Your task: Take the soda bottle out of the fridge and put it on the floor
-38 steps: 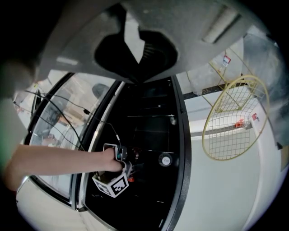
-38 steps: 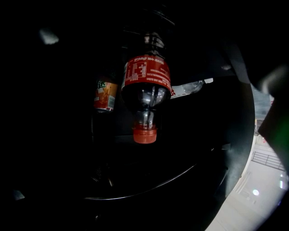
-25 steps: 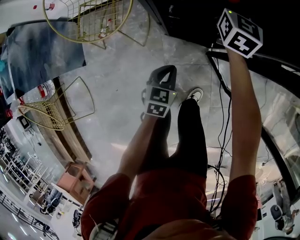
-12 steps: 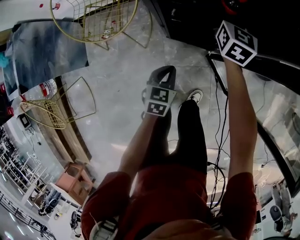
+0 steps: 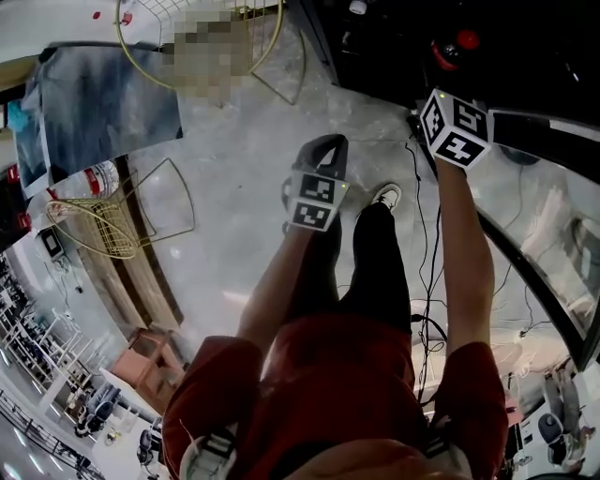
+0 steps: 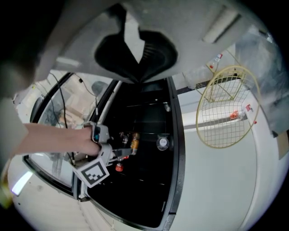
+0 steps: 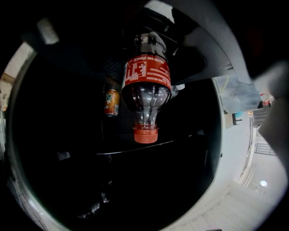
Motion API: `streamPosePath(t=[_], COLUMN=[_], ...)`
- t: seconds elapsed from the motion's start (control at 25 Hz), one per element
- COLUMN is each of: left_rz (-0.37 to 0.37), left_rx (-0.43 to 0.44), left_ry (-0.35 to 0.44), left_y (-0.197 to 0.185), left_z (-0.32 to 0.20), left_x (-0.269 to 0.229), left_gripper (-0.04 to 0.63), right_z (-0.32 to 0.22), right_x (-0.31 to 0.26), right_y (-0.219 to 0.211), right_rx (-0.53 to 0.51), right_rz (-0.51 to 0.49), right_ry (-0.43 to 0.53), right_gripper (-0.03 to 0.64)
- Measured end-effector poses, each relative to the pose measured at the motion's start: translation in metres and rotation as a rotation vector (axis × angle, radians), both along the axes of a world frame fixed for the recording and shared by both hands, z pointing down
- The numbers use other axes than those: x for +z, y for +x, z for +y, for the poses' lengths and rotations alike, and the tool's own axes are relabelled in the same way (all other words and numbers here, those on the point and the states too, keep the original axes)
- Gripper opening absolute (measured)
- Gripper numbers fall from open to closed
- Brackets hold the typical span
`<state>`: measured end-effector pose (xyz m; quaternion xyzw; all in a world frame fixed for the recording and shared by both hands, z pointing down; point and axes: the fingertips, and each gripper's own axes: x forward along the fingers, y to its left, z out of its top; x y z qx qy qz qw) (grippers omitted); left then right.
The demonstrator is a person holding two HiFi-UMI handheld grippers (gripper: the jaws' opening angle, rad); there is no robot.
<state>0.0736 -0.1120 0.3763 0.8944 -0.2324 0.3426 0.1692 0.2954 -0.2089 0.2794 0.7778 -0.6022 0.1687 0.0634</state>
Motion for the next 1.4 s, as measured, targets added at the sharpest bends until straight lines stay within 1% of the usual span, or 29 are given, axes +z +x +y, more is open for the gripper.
streamPosePath(t=[0.2, 0.36, 0.48, 0.56, 0.72, 0.88, 1.04, 1.2, 1.4], left_rz=[-0.001, 0.004, 0.006, -0.002, -0.003, -0.017, -0.005, 0.014, 0.024], left_rx=[-0.004, -0.012, -0.004, 0.004, 0.038, 0.064, 0.024, -0.031, -0.111], left_ry=[-0.003, 0.012, 0.022, 0.038, 0.062, 0.072, 0.041, 0.045, 0.068], left_y=[0.003, 0.0, -0.005, -0.009, -0.011, -0.033, -0.048, -0.072, -0.106], left_z=[0.008, 0.007, 0.01, 0.011, 0.022, 0.039, 0.052, 0.048, 0.044], left_x=[-0.032, -0.062, -0.085, -0.1, -0.136, -0.168, -0.18, -0.196, -0.208], left_gripper=[0.0, 0.0, 0.0, 0.0, 0.0, 0.0, 0.0, 0.0, 0.0], right_z=[0.045, 0.072, 0.093, 0.106, 0.137, 0.167, 0.185, 0.189, 0.189], right_x=[-0.01, -0.024, -0.045, -0.059, -0.093, -0.122, -0.147, -0.169, -0.178], right_y=[-0.013, -0.033, -0.048, -0.057, -0.073, -0.11, -0.137, -0.157, -0.183], right_rx=[0.004, -0.048, -0.069, -0.069, -0.073, -0.103, -0.196, -0.207, -0.257], right_rz=[-0.052, -0.062, -0.059, -0.076, -0.085, -0.127, -0.094, -0.093, -0.079], right_ry=[-0.029, -0.046, -0.05, -0.041, -0.044, -0.034, -0.041, -0.022, -0.015], right_gripper=[0.302, 0.302, 0.302, 0.302, 0.304, 0.304, 0.304, 0.302, 0.302])
